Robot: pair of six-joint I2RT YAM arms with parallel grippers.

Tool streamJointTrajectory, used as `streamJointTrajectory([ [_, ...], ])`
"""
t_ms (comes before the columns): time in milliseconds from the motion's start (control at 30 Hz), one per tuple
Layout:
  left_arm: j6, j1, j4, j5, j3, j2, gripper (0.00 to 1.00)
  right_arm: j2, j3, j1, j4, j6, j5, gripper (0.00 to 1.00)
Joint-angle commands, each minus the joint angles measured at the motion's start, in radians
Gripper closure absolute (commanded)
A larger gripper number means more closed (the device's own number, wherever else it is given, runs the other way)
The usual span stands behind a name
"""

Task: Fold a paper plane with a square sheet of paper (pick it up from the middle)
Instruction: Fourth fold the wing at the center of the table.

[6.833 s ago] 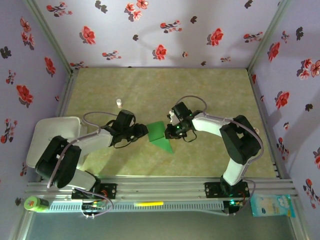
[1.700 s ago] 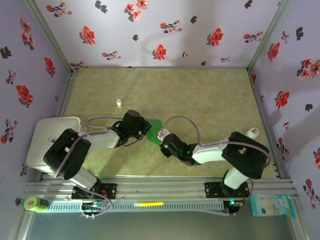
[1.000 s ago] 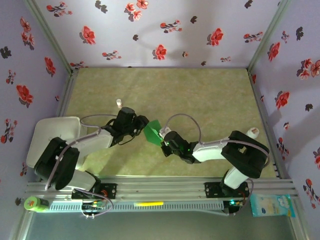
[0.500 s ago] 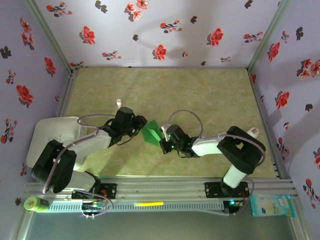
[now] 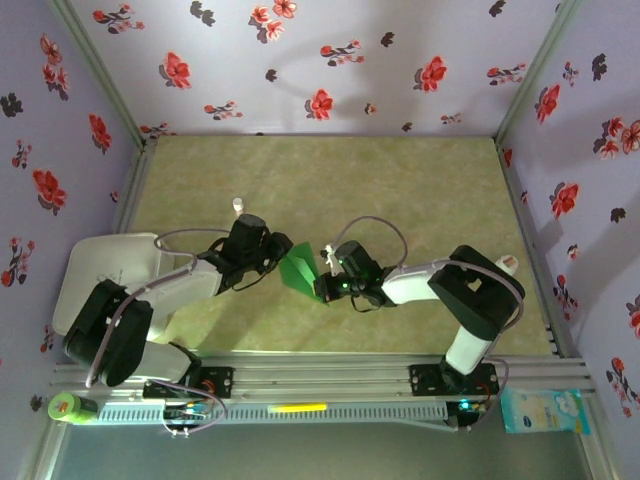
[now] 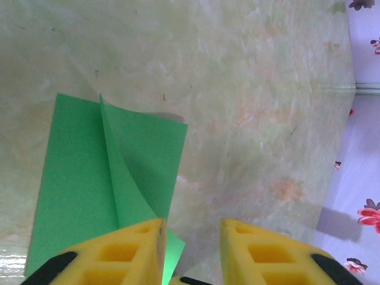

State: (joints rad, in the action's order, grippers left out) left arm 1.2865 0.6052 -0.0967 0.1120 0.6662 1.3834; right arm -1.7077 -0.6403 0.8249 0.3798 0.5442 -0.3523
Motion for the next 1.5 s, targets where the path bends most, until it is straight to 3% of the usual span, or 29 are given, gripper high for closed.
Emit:
streamJointTrajectory([
  [0, -0.038, -0.008, -0.024, 0.002, -0.016, 0.001, 0.74, -0.023, -0.018, -0.027, 0.042, 0.076, -0.083, 1.00],
  [333, -0.046, -0.008, -0.103, 0.076, -0.011, 0.074, 0.82, -0.063, 0.020, -0.064, 0.182, 0.197, -0.140, 1.00],
  [867, -0.027, -0.004, -0.182, 0.130, -0.015, 0.205, 0.90, -0.080, 0.038, -0.067, 0.160, 0.211, -0.090, 1.00],
  [1467, -0.013, 0.014, -0.332, 0.179, -0.005, 0.302, 0.92, -0.070, 0.093, -0.073, 0.230, 0.252, -0.071, 1.00],
])
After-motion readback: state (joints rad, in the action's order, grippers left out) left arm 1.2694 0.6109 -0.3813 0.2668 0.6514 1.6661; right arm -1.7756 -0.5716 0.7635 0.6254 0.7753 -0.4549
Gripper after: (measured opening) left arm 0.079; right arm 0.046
